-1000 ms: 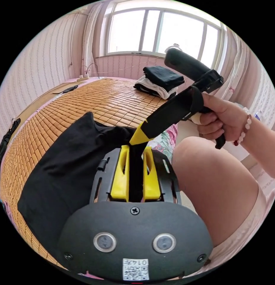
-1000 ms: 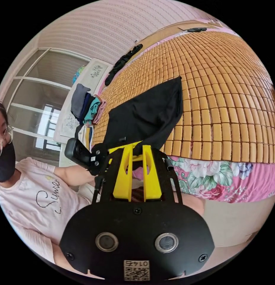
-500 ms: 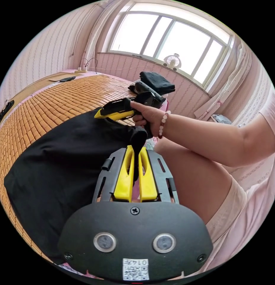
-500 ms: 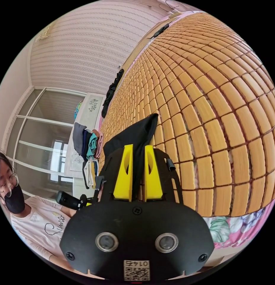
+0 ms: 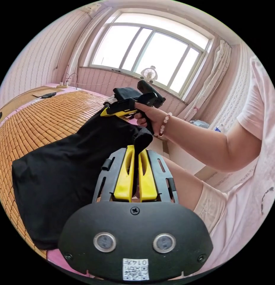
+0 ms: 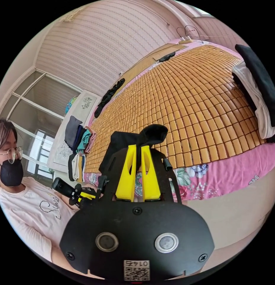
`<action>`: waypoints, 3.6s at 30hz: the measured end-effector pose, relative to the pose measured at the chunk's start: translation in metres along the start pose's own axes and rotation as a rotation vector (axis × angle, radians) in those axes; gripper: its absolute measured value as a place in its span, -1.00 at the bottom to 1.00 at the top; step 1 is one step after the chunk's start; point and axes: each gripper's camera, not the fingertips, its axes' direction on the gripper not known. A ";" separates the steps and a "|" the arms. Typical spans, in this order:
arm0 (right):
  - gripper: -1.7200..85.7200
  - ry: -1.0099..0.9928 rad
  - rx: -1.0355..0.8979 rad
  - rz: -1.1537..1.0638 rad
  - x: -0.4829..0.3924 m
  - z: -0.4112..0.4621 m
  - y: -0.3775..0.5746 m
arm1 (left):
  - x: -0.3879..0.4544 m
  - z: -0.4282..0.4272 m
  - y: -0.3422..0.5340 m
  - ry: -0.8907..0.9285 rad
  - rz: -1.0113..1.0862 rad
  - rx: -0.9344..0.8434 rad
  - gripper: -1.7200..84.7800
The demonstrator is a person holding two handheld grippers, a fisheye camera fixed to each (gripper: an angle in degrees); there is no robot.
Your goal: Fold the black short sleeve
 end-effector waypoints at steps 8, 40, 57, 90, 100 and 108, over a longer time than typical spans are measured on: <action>-0.90 -0.050 -0.143 -0.180 -0.119 0.102 -0.046 | -0.053 -0.093 0.034 -0.200 -0.262 0.103 -0.98; -0.83 0.279 -0.497 -0.745 -0.265 0.306 -0.021 | -0.117 -0.092 0.093 -0.544 -0.635 0.008 -0.85; -0.87 0.027 0.196 -0.542 -0.244 -0.012 0.118 | 0.044 -0.100 -0.004 -0.637 -0.038 -0.011 -0.94; -0.80 0.982 0.501 -0.213 -0.065 -0.122 0.165 | 0.077 0.136 -0.206 -0.781 0.514 -0.069 -0.73; -0.96 0.621 0.137 -0.334 -0.201 0.056 0.307 | 0.210 -0.112 -0.039 -1.065 0.151 -0.146 -0.80; -0.98 0.518 0.057 -0.829 -0.378 0.173 0.353 | 0.282 -0.272 0.047 -1.212 -0.084 0.127 -0.97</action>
